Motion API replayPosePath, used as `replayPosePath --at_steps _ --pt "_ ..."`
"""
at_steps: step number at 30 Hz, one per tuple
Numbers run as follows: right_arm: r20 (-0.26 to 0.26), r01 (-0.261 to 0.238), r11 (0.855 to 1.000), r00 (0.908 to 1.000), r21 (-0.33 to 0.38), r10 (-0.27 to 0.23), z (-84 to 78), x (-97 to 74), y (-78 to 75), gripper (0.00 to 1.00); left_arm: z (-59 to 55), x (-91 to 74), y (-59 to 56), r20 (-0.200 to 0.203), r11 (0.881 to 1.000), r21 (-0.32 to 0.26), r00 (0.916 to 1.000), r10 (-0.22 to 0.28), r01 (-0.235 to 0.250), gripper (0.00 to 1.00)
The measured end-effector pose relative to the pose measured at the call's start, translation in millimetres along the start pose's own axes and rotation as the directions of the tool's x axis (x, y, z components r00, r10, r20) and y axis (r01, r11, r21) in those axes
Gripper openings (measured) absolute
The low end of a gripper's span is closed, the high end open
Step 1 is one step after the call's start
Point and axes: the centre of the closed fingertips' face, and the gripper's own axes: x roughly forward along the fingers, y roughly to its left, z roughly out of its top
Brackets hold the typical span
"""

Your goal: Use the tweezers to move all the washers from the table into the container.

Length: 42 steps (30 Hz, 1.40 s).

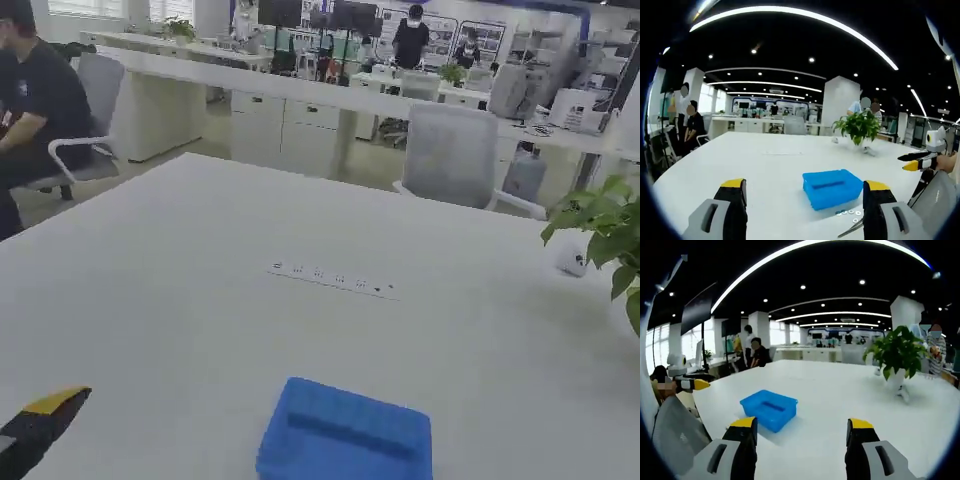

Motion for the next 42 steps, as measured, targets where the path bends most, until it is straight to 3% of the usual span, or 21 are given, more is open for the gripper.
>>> replayPosePath --at_steps 24,42 --pt "0.004 0.019 1.0 0.9998 -0.004 -0.019 1.1 0.9 -3.3 0.76 1.3 -0.6 4.6 0.008 1.0 -0.009 0.9999 0.01 -0.01 0.98" --pt "-0.016 0.0 1.0 0.9999 -0.002 0.0 -1.3 2.0 2.5 0.78 3.1 -2.3 5.4 0.017 1.0 -0.019 0.9997 0.015 -0.014 0.98"
